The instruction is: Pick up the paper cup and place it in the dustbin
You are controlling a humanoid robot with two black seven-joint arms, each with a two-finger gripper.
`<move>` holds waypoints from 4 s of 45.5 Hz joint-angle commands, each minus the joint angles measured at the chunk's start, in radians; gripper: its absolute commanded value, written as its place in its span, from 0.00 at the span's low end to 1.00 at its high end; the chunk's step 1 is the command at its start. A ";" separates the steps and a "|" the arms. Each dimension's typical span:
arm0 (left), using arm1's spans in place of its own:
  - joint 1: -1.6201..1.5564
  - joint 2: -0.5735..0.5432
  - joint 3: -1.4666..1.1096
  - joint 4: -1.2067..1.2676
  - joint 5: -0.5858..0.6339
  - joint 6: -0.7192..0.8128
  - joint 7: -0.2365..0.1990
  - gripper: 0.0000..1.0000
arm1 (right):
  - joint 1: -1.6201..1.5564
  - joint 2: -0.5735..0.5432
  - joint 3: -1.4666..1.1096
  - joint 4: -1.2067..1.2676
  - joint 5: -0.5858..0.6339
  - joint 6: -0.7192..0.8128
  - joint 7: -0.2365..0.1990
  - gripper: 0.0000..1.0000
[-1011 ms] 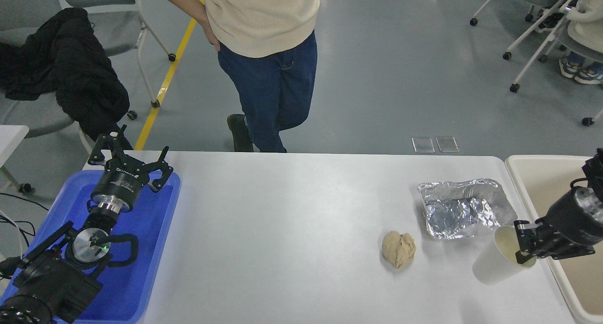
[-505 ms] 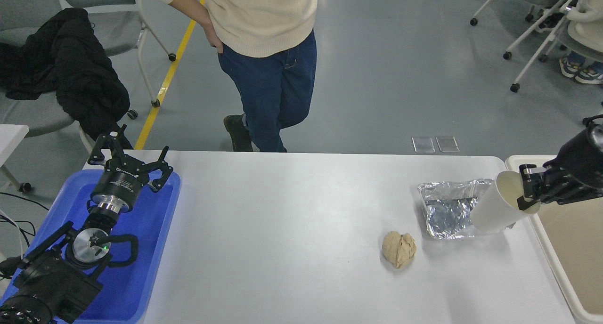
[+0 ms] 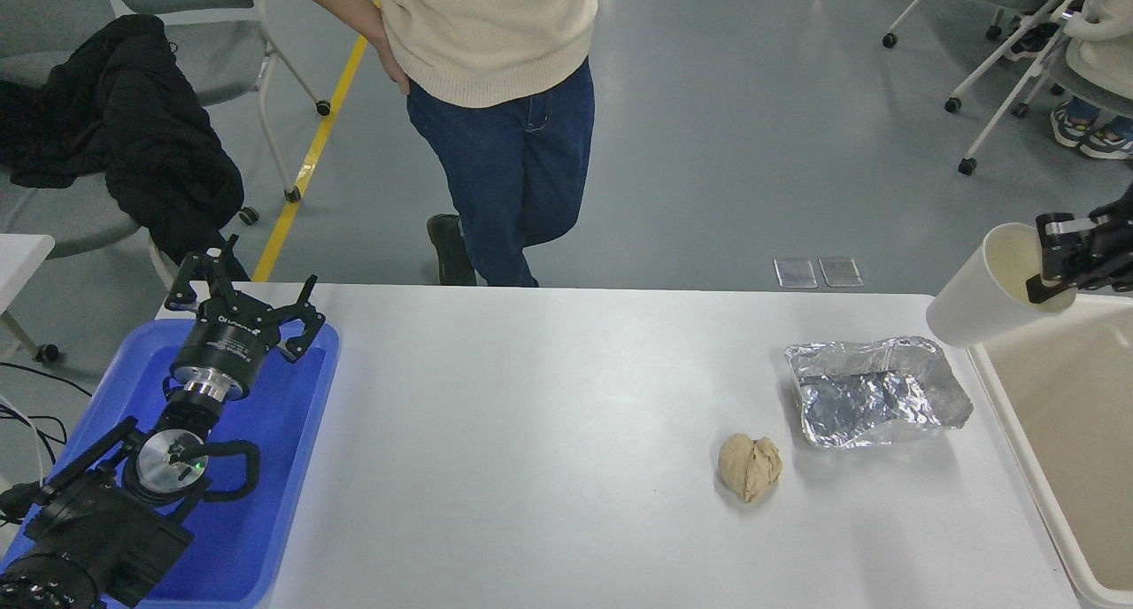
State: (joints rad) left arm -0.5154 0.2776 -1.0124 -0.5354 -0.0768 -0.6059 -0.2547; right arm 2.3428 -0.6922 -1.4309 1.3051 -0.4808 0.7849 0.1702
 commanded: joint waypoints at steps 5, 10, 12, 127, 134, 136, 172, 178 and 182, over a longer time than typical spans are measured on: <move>0.000 0.000 0.000 0.000 0.000 0.000 0.000 1.00 | 0.047 -0.052 -0.213 -0.081 -0.008 0.000 -0.001 0.00; 0.000 0.000 0.001 0.000 0.000 0.000 0.000 1.00 | 0.006 -0.110 -0.220 -0.118 -0.022 0.000 -0.003 0.00; 0.000 0.000 0.000 0.000 0.000 0.000 0.000 1.00 | -0.010 -0.122 -0.229 -0.132 -0.035 0.000 -0.003 0.00; 0.000 0.000 0.000 0.000 0.000 0.000 -0.009 1.00 | -1.709 0.109 0.843 -1.216 0.278 -0.862 -0.075 0.99; 0.000 0.000 0.000 0.000 0.000 0.000 -0.009 1.00 | -1.682 0.082 0.845 -1.164 0.278 -0.862 -0.075 0.99; 0.001 0.000 0.000 0.000 0.000 0.000 -0.009 1.00 | -1.675 0.071 0.843 -1.146 0.278 -0.862 -0.075 0.99; 0.001 0.000 0.000 0.000 0.000 0.000 -0.009 1.00 | -1.329 -0.153 0.766 -0.673 0.286 -0.868 -0.075 0.99; 0.000 0.000 0.000 0.000 0.000 0.000 -0.009 1.00 | -1.147 -0.167 0.532 -0.511 0.284 -0.856 -0.074 1.00; 0.000 0.000 0.000 0.000 0.000 0.000 -0.009 1.00 | -1.012 -0.158 0.371 -0.432 0.283 -0.840 -0.074 1.00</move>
State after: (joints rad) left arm -0.5152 0.2777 -1.0125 -0.5354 -0.0766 -0.6059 -0.2638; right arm 1.0358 -0.8177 -0.7149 0.6215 -0.2013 -0.0768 0.0956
